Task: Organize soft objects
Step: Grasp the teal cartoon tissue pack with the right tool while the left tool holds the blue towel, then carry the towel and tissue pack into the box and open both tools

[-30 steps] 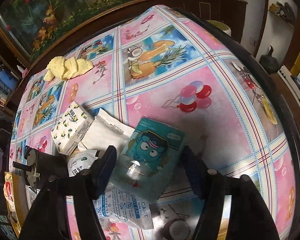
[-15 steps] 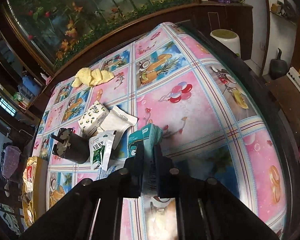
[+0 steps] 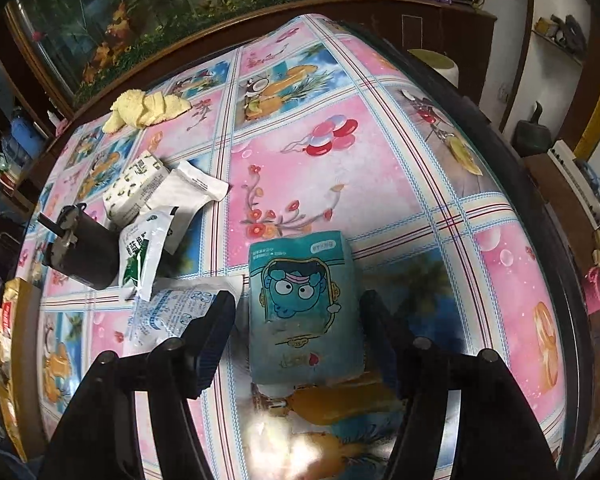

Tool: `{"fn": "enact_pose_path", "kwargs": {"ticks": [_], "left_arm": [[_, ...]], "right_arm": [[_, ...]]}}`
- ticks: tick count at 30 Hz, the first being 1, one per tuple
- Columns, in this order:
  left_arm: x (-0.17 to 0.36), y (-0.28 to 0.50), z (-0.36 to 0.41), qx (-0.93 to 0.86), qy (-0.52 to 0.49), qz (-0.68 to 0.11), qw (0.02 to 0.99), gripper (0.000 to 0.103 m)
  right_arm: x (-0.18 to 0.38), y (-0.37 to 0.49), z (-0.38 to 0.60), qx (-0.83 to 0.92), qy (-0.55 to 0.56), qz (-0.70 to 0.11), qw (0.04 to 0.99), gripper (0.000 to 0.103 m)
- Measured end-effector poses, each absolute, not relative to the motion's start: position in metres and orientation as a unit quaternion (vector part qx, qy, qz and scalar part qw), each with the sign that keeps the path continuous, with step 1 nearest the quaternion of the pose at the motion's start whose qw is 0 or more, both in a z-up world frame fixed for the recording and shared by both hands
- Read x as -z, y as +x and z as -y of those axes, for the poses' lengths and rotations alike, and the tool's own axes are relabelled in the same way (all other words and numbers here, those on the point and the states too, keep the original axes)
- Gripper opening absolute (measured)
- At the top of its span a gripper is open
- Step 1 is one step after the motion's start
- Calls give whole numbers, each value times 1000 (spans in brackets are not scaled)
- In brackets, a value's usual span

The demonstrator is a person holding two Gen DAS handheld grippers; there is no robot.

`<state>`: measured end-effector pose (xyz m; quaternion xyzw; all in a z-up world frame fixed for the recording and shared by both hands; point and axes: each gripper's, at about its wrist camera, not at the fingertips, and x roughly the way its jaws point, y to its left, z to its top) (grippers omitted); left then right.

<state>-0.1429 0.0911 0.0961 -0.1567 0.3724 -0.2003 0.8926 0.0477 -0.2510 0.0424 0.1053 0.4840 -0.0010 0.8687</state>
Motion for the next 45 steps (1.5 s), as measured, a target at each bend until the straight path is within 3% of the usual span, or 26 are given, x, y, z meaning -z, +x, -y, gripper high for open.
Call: {"fn": "enact_pose_path", "kwargs": {"ticks": [1, 2, 8, 17, 27, 34, 42, 45], "left_arm": [[-99, -146, -98, 198, -166, -369, 893, 42], [-102, -149, -105, 196, -173, -364, 894, 42], [-142, -173, -159, 161, -206, -304, 916, 42], [-154, -186, -227, 97, -250, -267, 926, 42], [-162, -173, -273, 67, -298, -245, 920, 42], [-170, -156, -303, 64, -323, -210, 920, 43], [-81, -138, -308, -20, -311, -336, 889, 44], [-67, -142, -311, -43, -317, -349, 881, 49]], "right_arm": [[-41, 47, 249, 1, 99, -482, 870, 58], [-41, 45, 249, -5, 102, -479, 872, 42], [-61, 23, 275, -17, 157, -440, 884, 36], [-131, -13, 256, -71, 168, -355, 917, 36], [-157, -32, 98, -294, 131, -384, 866, 36], [-137, -42, -24, -395, 111, -426, 806, 36], [-85, -55, -101, -401, 40, -471, 784, 36], [-70, -58, -113, -387, 11, -481, 787, 38]]}}
